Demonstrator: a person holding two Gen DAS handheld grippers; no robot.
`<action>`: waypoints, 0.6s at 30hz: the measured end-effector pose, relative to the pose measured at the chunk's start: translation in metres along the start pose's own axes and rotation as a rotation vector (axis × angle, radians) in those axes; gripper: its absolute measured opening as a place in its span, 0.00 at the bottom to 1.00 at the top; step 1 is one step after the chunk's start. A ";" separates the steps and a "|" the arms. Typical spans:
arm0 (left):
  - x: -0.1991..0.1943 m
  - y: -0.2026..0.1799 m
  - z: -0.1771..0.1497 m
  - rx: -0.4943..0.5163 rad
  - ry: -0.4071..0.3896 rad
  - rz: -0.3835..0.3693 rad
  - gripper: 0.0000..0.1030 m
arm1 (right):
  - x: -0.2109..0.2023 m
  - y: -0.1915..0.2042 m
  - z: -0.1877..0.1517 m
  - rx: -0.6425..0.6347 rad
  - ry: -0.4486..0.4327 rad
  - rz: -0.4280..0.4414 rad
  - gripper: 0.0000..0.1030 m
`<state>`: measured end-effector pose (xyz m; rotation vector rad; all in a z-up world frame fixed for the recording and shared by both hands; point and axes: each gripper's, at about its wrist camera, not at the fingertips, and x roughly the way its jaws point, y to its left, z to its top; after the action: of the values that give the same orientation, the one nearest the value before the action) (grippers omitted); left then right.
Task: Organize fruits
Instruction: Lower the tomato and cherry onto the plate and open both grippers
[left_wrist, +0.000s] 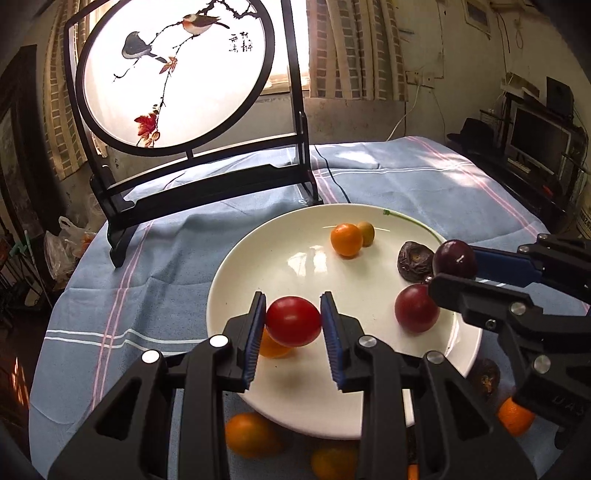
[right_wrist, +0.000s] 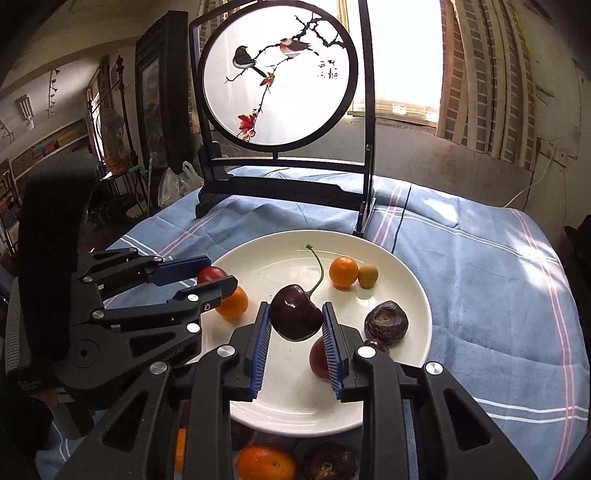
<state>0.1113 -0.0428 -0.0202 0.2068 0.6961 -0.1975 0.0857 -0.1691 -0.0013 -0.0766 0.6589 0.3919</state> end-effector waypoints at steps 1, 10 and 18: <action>0.000 -0.001 0.000 0.007 0.002 0.004 0.29 | 0.001 0.000 0.000 0.004 0.001 0.000 0.27; 0.007 -0.001 -0.003 0.004 0.026 0.012 0.30 | 0.014 -0.002 -0.003 0.026 0.015 -0.016 0.28; 0.005 -0.001 -0.003 -0.001 0.012 0.014 0.47 | 0.011 -0.008 -0.003 0.049 -0.009 -0.048 0.44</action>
<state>0.1131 -0.0438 -0.0257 0.2120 0.7066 -0.1826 0.0946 -0.1738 -0.0106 -0.0436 0.6559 0.3289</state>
